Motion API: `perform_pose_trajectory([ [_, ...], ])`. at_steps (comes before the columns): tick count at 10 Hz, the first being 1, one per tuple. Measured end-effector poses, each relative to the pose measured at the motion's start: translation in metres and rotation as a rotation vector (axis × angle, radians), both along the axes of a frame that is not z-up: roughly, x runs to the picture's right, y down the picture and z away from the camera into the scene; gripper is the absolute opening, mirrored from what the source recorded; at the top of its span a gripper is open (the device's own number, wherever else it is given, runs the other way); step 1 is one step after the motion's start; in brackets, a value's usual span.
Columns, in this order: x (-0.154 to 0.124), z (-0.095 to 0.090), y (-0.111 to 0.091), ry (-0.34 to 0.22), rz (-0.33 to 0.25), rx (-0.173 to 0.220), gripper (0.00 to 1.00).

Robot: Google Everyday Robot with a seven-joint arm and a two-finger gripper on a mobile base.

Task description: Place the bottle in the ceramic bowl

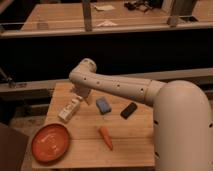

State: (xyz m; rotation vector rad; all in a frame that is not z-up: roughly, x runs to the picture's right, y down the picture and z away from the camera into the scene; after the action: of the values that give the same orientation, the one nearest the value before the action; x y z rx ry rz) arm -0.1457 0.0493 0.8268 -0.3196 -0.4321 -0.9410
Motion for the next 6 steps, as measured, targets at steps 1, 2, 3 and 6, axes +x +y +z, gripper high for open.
perform_pose_trajectory([
  [1, -0.004, 0.003, 0.003, -0.009, -0.011, -0.004, 0.80],
  [2, -0.005, 0.007, 0.005, -0.015, -0.019, -0.007, 0.80],
  [3, -0.007, 0.010, 0.006, -0.021, -0.025, -0.009, 0.80],
  [6, -0.015, 0.017, 0.012, -0.038, -0.044, -0.022, 0.80],
])
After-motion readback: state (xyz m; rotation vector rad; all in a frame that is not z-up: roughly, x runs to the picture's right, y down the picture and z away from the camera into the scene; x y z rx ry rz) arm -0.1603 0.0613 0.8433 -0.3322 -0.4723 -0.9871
